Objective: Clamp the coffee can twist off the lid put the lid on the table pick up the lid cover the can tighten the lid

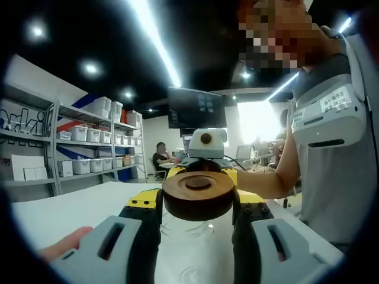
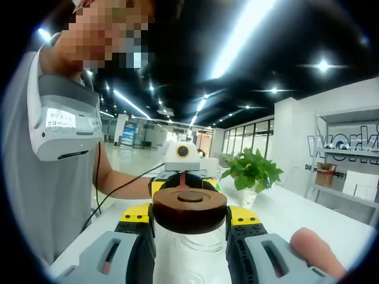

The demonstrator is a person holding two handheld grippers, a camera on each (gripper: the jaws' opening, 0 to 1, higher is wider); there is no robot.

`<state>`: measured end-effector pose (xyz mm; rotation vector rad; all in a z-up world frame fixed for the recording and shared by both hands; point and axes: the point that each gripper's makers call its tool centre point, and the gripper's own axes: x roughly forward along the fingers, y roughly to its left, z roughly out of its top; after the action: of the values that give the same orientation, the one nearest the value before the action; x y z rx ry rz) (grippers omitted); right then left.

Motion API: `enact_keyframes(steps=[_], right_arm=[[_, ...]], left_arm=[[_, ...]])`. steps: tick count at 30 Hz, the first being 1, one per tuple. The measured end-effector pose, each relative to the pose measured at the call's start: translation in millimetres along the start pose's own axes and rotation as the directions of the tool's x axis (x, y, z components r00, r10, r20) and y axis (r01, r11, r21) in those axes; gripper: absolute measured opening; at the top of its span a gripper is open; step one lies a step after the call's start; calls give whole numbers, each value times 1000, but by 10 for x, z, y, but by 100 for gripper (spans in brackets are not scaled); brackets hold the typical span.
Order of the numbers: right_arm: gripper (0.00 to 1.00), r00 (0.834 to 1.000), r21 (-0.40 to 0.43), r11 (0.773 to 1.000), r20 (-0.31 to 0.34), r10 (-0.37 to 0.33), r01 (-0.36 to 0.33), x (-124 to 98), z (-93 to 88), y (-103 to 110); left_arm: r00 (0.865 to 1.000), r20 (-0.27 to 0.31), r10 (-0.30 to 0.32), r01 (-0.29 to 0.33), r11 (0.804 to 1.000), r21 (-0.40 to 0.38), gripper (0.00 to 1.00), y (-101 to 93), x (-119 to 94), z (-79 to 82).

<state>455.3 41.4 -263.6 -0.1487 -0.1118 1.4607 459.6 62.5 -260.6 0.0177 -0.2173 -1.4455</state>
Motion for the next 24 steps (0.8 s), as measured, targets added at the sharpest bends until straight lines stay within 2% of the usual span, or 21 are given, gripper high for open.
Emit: enact_keyframes(steps=[2,11,15,18,24], right_arm=[[42,1000,-10,1000,-1,1,-1,-14,44,68],[42,1000,-39,999,8,10,-10,-57,243,492],[42,1000,-41,999,5,19,-19,-61,267,724],[42,1000,-41,999,-14,26,-26,-44,186,899],[42,998,15,999,-40,43,-42,-24,-164,1252]], left_arm=[[1000,-2,-2,2,1000,11,36,-55,-2,35],[1000,-2,-4,4,999,53,36,-525,-46,253],[1000,-3,4,-4,998,58,36,-728,-74,272],[1000,-23,15,-14,998,60,36,-902,-115,193],[996,-78,38,-37,999,17,36,-1235,-207,-162]])
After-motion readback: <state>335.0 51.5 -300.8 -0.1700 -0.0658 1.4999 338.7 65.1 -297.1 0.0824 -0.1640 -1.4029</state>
